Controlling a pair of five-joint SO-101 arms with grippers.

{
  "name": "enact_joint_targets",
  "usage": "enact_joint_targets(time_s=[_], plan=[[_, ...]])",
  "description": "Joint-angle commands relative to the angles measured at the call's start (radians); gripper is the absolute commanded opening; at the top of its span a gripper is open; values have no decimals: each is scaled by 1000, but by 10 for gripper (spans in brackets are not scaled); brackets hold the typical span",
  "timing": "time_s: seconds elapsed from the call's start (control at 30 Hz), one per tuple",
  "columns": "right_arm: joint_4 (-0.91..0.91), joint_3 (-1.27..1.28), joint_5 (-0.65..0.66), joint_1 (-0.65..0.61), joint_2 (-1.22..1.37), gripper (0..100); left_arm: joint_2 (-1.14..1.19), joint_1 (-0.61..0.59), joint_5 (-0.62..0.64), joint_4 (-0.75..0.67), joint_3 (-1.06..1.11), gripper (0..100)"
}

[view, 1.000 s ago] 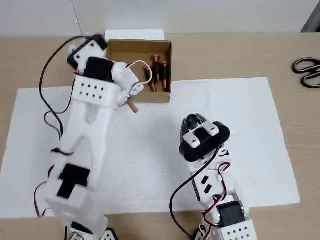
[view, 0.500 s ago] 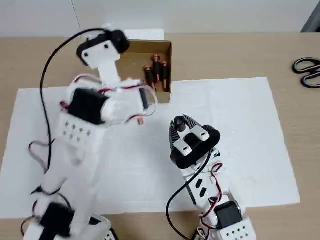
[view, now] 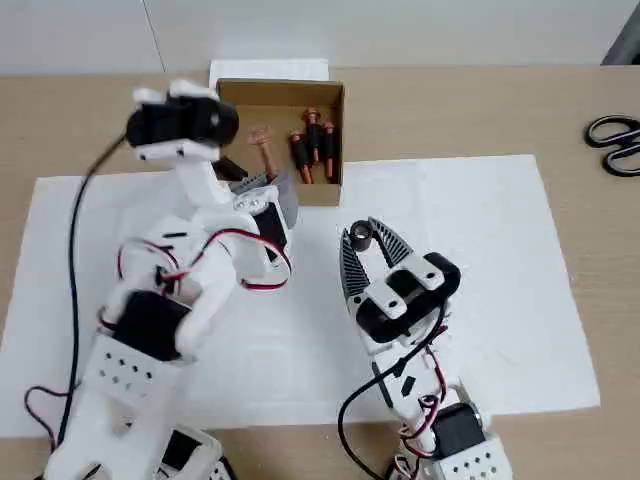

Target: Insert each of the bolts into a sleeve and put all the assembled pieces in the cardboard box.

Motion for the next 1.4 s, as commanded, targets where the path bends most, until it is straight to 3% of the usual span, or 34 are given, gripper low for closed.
enact_joint_targets(time_s=[0.0, 0.07, 0.17, 0.3, 0.5, 0.73, 1.1, 1.27, 1.37], plan=[[-35, 6, -23, -4, -16, 5, -114, 6, -21, -442, 182, 6], [-44, 6, -20, -5, -18, 5, -147, 14, -21, -572, 246, 6], [-79, 6, -20, -5, -18, 5, -178, 66, -21, -644, 295, 6], [-148, 6, -15, -5, -15, 5, -180, 143, -38, -657, 306, 6], [-65, 6, 68, -5, -18, 5, -186, 175, -261, -657, 305, 6], [-65, 6, 68, -2, -18, 5, -187, 178, -259, -657, 305, 6], [-58, 6, 68, -2, -16, 5, -187, 245, -152, -592, 305, 6], [-56, 6, 72, -1, -16, 5, -187, 264, -150, -404, 236, 6], [-56, 6, 69, -1, -16, 5, -187, 267, -150, -384, 208, 6]])
